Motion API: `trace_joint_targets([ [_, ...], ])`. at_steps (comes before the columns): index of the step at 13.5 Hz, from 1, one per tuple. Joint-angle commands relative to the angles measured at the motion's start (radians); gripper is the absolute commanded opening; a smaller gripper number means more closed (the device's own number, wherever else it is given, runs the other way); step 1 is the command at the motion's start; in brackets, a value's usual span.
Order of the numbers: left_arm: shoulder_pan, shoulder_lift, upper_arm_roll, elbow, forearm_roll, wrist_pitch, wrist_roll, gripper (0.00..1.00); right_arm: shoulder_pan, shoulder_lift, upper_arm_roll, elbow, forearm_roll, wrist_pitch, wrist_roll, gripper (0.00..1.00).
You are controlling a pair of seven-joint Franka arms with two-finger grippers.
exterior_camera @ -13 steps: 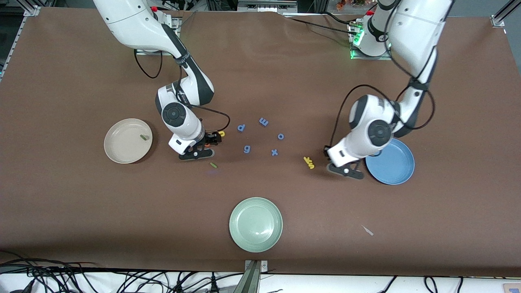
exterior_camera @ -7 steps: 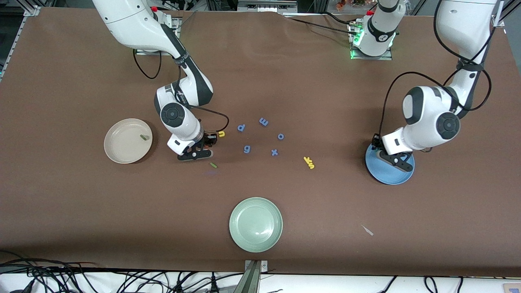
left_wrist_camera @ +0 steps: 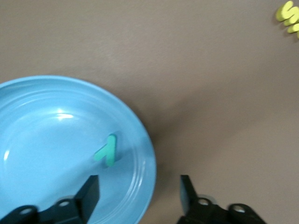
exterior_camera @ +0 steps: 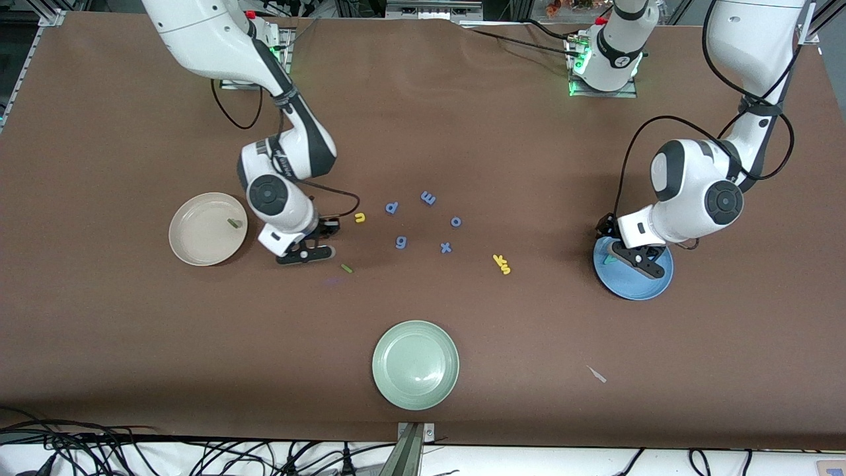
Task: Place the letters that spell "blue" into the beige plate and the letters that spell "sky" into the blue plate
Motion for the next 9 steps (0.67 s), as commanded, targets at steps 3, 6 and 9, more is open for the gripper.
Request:
trace_joint_targets([
  [3, -0.266, 0.135, 0.005, 0.174, -0.118, 0.044, -0.286, 0.83, -0.002, -0.097, -0.19, -0.022, 0.0, -0.194, -0.163, 0.13],
  [6, -0.357, 0.221, 0.005, 0.26, -0.12, 0.094, -0.461, 0.83, -0.005, -0.074, -0.282, -0.022, -0.002, -0.223, -0.196, 0.16],
  [9, -0.381, 0.287, 0.005, 0.308, -0.118, 0.148, -0.491, 0.78, -0.016, -0.054, -0.314, -0.02, 0.003, -0.222, -0.193, 1.0],
])
